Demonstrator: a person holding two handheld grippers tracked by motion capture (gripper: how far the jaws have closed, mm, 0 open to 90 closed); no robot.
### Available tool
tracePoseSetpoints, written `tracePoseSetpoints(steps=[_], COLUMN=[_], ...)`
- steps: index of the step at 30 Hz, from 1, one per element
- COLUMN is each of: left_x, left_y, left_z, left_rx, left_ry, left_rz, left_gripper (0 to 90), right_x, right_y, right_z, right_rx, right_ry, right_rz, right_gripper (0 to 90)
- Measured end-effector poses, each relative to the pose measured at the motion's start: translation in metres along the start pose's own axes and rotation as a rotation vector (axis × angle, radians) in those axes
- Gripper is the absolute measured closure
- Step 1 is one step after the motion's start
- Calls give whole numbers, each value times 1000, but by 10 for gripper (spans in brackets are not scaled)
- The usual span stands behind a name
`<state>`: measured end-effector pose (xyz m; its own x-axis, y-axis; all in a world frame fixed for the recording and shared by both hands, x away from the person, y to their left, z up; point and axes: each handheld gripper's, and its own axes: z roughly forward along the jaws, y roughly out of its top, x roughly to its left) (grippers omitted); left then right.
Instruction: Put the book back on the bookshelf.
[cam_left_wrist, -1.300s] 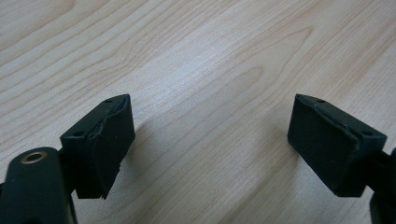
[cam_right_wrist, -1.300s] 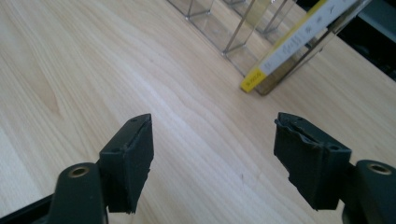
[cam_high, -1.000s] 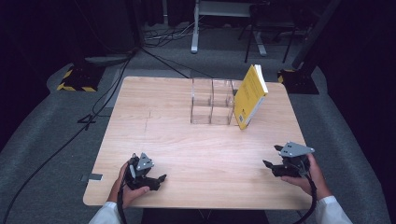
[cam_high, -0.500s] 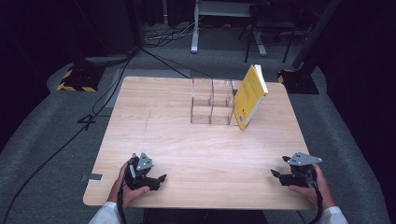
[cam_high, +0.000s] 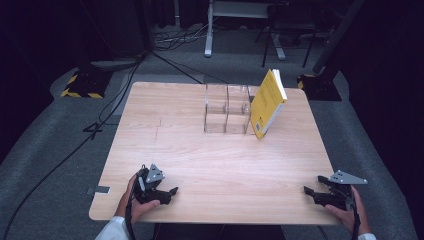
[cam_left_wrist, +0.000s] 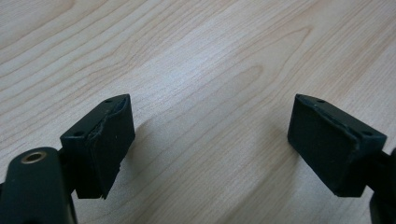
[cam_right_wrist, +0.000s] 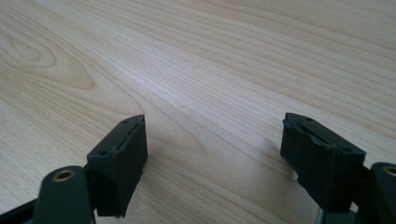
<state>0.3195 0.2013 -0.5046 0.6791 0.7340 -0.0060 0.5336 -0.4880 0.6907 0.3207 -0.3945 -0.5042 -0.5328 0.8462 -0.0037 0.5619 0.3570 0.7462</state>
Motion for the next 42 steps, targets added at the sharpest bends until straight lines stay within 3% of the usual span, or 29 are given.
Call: tracePoseSetpoints(steps=[42], left_x=[-1], left_y=[-2], left_z=[-1], left_rx=[-2], left_ry=[-10], left_rz=[-8], left_gripper=[151], right_x=[2], right_y=[1], right_z=[2], right_rx=[2], right_ry=[-22], right_rz=[19], right_gripper=[223])
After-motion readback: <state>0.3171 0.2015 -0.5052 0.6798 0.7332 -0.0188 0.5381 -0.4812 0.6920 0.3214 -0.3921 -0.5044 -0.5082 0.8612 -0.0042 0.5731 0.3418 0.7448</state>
